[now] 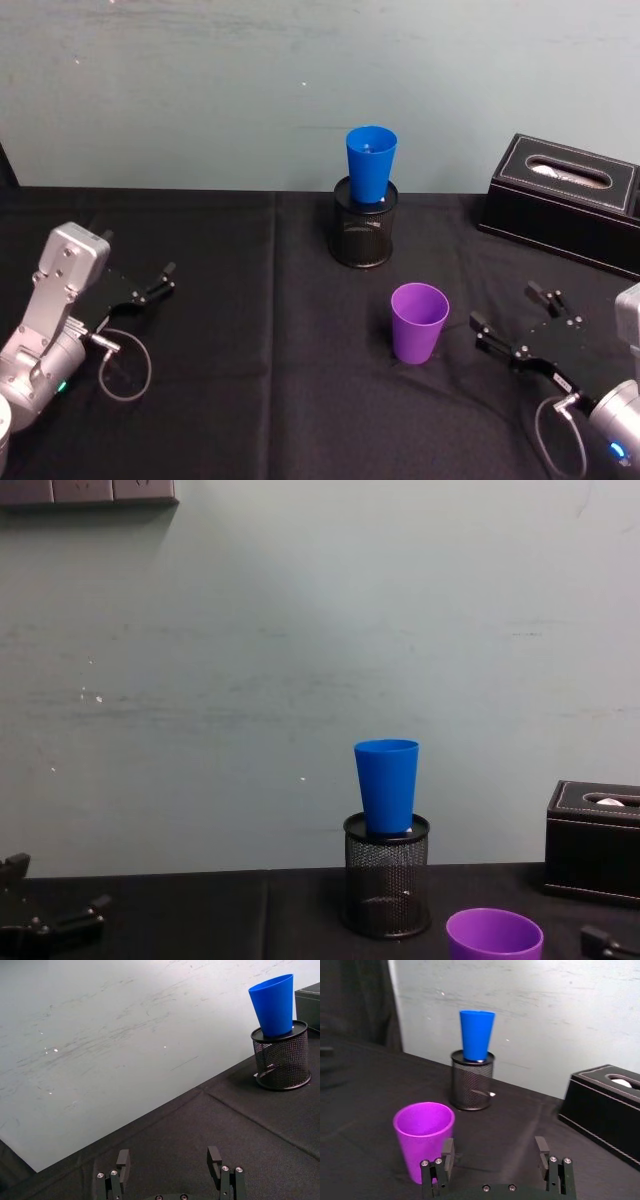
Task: Pick up one cup with a gripper and tap it against the other cup.
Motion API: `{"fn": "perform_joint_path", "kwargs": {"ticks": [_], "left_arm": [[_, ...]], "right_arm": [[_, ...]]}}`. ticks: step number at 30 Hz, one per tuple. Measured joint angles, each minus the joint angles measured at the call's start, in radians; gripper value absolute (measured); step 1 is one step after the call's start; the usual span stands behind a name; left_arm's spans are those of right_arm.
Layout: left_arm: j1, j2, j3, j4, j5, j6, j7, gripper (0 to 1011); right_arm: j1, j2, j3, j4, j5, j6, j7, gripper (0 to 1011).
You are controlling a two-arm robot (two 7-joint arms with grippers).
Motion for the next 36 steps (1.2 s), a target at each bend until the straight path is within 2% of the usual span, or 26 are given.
{"fn": "perform_joint_path", "kwargs": {"ticks": [6,17,36], "left_arm": [[0.000,0.000,0.000,0.000,0.000,0.000,0.000,1011],[0.000,0.000,0.000,0.000,0.000,0.000,0.000,1011],[0.000,0.000,0.000,0.000,0.000,0.000,0.000,1011]], "right_arm": [[-0.012,-0.016,0.002,-0.002,0.024,-0.002,0.056,1003],[-0.020,-0.043,0.008,0.004,0.030,0.002,0.100,1003],[0.020,-0.106,-0.005,0.082,-0.015,-0.035,0.187,1003]]}}
